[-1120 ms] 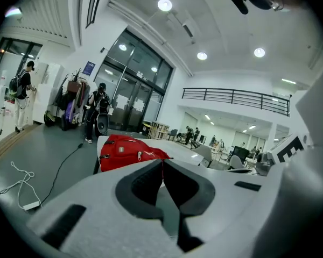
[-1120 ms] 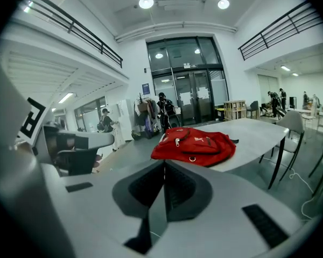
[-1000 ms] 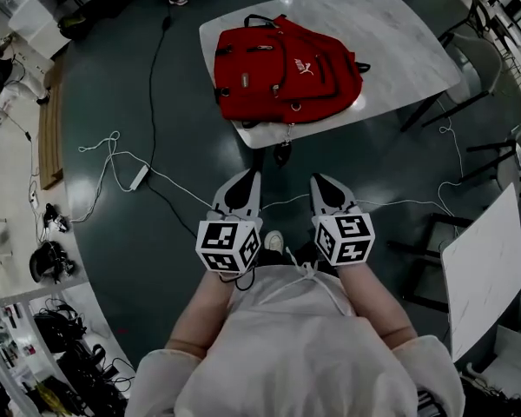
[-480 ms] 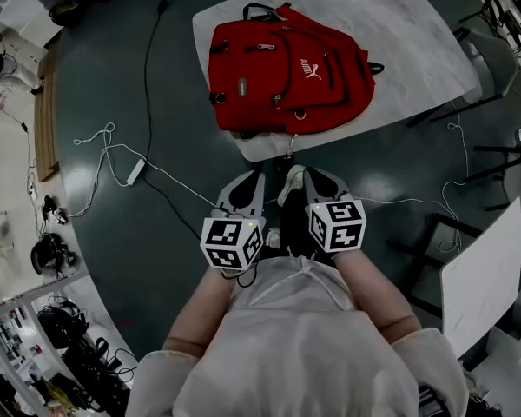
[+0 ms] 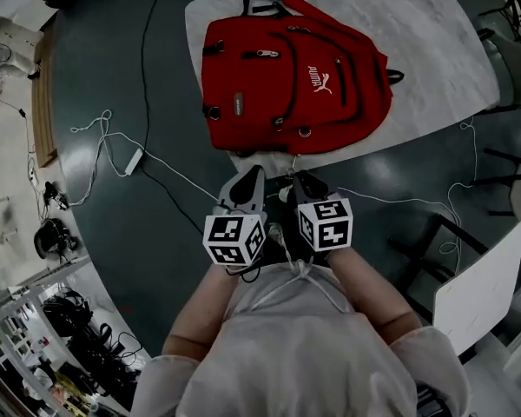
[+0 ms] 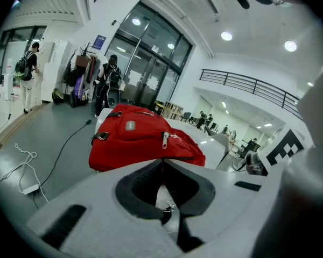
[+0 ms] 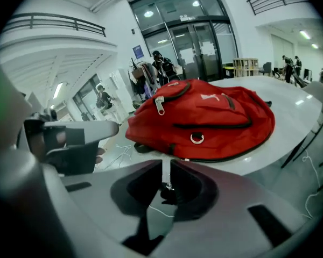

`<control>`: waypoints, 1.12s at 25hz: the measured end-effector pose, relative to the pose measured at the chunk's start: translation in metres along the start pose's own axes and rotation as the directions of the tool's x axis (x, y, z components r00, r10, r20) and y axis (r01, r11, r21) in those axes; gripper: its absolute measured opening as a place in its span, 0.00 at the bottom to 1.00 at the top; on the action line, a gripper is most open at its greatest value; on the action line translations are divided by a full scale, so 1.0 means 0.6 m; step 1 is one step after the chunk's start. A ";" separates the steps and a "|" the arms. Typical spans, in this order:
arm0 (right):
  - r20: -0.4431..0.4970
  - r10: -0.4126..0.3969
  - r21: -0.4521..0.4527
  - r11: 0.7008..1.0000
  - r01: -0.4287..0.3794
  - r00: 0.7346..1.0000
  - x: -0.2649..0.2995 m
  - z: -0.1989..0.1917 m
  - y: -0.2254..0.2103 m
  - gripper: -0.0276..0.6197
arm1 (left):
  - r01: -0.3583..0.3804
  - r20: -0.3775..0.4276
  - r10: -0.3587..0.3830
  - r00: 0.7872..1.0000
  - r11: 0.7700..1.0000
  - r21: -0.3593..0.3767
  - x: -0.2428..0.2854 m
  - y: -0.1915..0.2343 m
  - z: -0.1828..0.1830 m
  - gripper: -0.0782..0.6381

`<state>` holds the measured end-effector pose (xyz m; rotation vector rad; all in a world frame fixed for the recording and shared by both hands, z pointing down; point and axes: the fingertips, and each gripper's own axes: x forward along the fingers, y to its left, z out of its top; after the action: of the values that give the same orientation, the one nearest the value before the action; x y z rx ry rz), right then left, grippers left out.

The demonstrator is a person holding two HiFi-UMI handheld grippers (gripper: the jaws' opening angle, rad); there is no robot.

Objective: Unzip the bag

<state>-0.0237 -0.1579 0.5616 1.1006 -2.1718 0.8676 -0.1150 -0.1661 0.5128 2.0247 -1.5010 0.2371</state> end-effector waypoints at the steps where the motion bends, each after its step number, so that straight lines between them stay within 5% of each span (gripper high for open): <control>1: -0.020 -0.001 0.009 1.000 0.001 1.000 0.011 -0.005 -0.006 0.09 | -0.010 -0.001 0.010 1.000 1.000 0.009 0.010 0.009 -0.005 0.14; 3: -0.048 -0.005 0.031 0.999 0.007 0.999 0.034 -0.010 -0.017 0.11 | -0.025 -0.005 0.025 1.000 0.999 0.037 0.031 0.028 -0.014 0.14; 5: -0.074 0.001 0.053 0.999 0.003 0.997 0.056 -0.016 -0.021 0.23 | -0.029 -0.017 0.030 0.999 0.998 0.053 0.050 0.046 -0.024 0.14; 17: -0.127 -0.039 0.098 0.994 0.052 0.991 0.115 -0.034 -0.047 0.23 | -0.021 -0.129 0.024 0.991 1.000 0.018 0.135 0.070 -0.084 0.14; 23: -0.130 -0.092 -0.055 0.995 0.085 0.987 0.119 -0.036 -0.060 0.12 | -0.074 -0.200 0.078 0.977 0.997 0.028 0.147 0.091 -0.109 0.14; 28: -0.157 -0.043 -0.119 0.993 0.024 0.987 0.120 -0.030 -0.053 0.10 | -0.116 -0.305 0.125 0.944 0.992 0.048 0.157 0.106 -0.121 0.14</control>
<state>-0.0311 -0.1936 0.6338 0.9734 -2.0394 0.7756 -0.1260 -0.2132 0.6390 1.8191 -1.4282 0.5998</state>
